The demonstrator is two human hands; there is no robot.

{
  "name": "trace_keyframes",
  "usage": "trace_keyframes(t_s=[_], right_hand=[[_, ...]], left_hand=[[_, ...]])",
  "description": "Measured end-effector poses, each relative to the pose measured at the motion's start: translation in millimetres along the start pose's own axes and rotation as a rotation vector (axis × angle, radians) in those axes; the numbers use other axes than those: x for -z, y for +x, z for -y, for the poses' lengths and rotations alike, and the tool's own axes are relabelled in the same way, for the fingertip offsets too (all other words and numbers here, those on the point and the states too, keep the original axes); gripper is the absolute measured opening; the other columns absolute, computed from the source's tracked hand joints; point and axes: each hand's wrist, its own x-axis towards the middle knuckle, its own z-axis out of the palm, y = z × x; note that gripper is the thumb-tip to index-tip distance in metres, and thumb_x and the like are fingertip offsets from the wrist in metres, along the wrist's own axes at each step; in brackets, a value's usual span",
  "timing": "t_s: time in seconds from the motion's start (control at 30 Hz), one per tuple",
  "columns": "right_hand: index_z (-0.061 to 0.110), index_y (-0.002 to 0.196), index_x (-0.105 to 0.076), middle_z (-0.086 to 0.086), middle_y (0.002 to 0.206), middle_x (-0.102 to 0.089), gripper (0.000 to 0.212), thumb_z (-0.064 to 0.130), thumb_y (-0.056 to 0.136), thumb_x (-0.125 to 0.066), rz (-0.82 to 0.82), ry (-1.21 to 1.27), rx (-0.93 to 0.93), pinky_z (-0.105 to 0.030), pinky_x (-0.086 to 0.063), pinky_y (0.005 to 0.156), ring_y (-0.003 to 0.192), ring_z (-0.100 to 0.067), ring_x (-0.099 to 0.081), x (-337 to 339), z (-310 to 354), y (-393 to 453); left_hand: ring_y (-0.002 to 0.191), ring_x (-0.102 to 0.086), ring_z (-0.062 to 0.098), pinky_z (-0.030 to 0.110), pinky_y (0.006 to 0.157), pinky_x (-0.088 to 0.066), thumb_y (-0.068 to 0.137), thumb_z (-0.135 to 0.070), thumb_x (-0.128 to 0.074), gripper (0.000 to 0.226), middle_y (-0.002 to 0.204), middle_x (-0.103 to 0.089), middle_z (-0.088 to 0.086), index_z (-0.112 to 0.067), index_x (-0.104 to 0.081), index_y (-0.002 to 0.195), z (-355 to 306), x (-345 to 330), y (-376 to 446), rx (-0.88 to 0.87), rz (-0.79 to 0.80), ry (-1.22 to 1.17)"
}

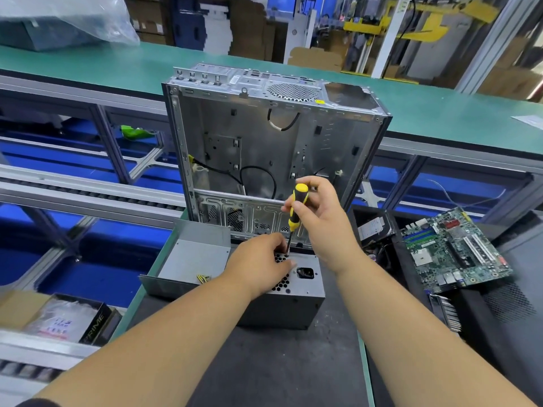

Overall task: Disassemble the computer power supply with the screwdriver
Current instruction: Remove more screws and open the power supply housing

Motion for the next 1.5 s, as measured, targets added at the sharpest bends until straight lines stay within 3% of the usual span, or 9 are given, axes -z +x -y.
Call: trace_keyframes(t_s=[0.13,0.27,0.43,0.7,0.9,1.0,1.23,1.37,1.5], right_hand=[[0.026,0.112,-0.046,0.005,0.079,-0.056,0.017,0.024,0.095,-0.045,-0.110,0.380,-0.072,-0.029,-0.037,0.077,0.077,-0.013,-0.050,-18,-17,2],[0.013,0.105,-0.038,0.005,0.073,-0.051,0.028,0.040,0.097,-0.039,-0.129,0.571,-0.091,-0.027,-0.036,0.071,0.068,-0.013,-0.042,-19,-22,6],[0.017,0.091,-0.040,0.000,0.073,-0.047,0.018,0.033,0.101,-0.040,-0.044,0.616,-0.077,-0.028,-0.035,0.067,0.066,-0.016,-0.039,-17,-18,10],[0.016,0.089,-0.038,-0.001,0.069,-0.040,0.021,0.034,0.100,-0.039,0.000,0.627,-0.092,-0.032,-0.027,0.065,0.062,-0.016,-0.032,-17,-13,10],[0.018,0.092,-0.049,-0.003,0.075,-0.053,0.015,0.027,0.099,-0.040,0.045,0.560,-0.073,-0.030,-0.046,0.072,0.071,-0.019,-0.049,-7,-4,5],[0.014,0.090,-0.049,-0.006,0.076,-0.053,0.016,0.024,0.098,-0.040,0.017,0.572,-0.086,-0.034,-0.046,0.077,0.072,-0.020,-0.050,-4,0,4],[0.011,0.082,-0.050,-0.004,0.062,-0.040,0.029,0.021,0.102,-0.032,0.041,0.601,-0.111,-0.030,-0.033,0.062,0.061,-0.019,-0.035,-12,6,1],[0.012,0.078,-0.051,-0.001,0.057,-0.035,0.038,0.038,0.101,-0.034,0.054,0.617,-0.114,-0.027,-0.029,0.055,0.054,-0.017,-0.029,-15,9,-1],[0.017,0.082,-0.044,0.001,0.061,-0.043,0.023,0.035,0.096,-0.044,0.088,0.527,-0.100,-0.025,-0.033,0.057,0.057,-0.017,-0.035,-14,12,-4]], left_hand=[[0.087,-0.057,0.012,0.028,0.067,-0.044,0.080,-0.054,-0.064,0.023,0.093,-0.060,-0.016,-0.038,-0.049,0.087,2,-2,1,-0.008,0.002,-0.001],[0.084,-0.056,0.011,0.027,0.064,-0.040,0.080,-0.056,-0.063,0.023,0.091,-0.059,-0.016,-0.040,-0.048,0.086,3,-1,2,-0.005,0.002,0.008],[0.083,-0.057,0.013,0.028,0.062,-0.041,0.080,-0.056,-0.063,0.024,0.092,-0.061,-0.014,-0.038,-0.049,0.087,2,-1,1,-0.006,0.006,0.019],[0.089,-0.058,0.014,0.030,0.069,-0.047,0.082,-0.056,-0.063,0.027,0.096,-0.061,-0.013,-0.035,-0.053,0.095,2,-2,-3,-0.042,-0.021,0.039],[0.088,-0.056,0.013,0.028,0.067,-0.042,0.083,-0.056,-0.062,0.025,0.097,-0.062,-0.013,-0.038,-0.050,0.093,1,-1,-7,-0.069,-0.041,0.052],[0.090,-0.056,0.012,0.029,0.070,-0.045,0.083,-0.055,-0.063,0.023,0.099,-0.062,-0.013,-0.039,-0.049,0.093,0,0,-9,-0.061,-0.040,0.045],[0.087,-0.050,0.009,0.027,0.068,-0.038,0.084,-0.053,-0.064,0.023,0.097,-0.060,-0.015,-0.038,-0.048,0.091,-5,1,-15,-0.076,-0.064,0.051],[0.094,-0.055,0.012,0.029,0.073,-0.046,0.083,-0.052,-0.064,0.023,0.099,-0.061,-0.014,-0.036,-0.052,0.094,-5,2,-21,-0.087,-0.081,0.054],[0.095,-0.054,0.012,0.028,0.073,-0.044,0.084,-0.053,-0.064,0.024,0.100,-0.061,-0.014,-0.036,-0.052,0.096,-6,2,-24,-0.087,-0.091,0.043]])
